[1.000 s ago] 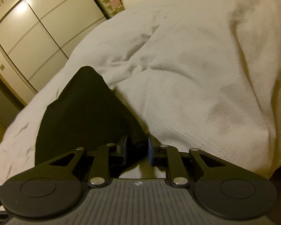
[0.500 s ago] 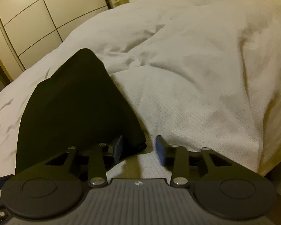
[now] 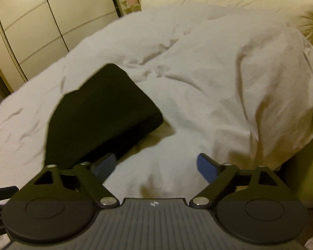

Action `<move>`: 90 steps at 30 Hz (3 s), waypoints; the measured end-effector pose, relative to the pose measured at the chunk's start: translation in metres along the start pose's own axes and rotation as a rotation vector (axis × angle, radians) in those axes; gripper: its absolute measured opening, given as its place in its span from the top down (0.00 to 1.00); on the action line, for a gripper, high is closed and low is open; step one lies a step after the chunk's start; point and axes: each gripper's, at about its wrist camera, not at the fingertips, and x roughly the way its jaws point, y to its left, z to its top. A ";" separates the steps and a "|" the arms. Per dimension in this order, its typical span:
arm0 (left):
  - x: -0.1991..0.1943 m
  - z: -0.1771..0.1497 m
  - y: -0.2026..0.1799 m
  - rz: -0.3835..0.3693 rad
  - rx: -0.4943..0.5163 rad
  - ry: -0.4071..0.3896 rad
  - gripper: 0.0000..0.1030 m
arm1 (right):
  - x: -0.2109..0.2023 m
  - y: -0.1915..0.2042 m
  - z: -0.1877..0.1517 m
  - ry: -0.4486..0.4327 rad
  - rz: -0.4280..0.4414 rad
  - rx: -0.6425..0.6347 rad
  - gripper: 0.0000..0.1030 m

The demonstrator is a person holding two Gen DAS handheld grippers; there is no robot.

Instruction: Fold clothes

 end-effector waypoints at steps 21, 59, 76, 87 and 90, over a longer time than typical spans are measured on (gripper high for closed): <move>-0.092 -0.039 0.049 0.012 -0.167 -0.135 0.29 | -0.092 0.071 -0.017 -0.032 -0.019 -0.163 0.00; -0.043 -0.024 0.075 0.054 -0.204 -0.040 0.14 | -0.044 0.070 -0.029 0.068 -0.065 -0.254 0.00; 0.036 -0.025 0.130 -0.419 -0.607 -0.008 0.07 | 0.002 0.014 -0.024 0.125 0.300 0.133 0.00; 0.105 -0.001 0.153 -0.620 -0.821 -0.014 0.12 | 0.063 -0.048 -0.020 0.098 0.600 0.716 0.01; 0.124 0.006 0.152 -0.641 -0.832 -0.002 0.19 | 0.076 -0.045 -0.016 0.108 0.574 0.716 0.10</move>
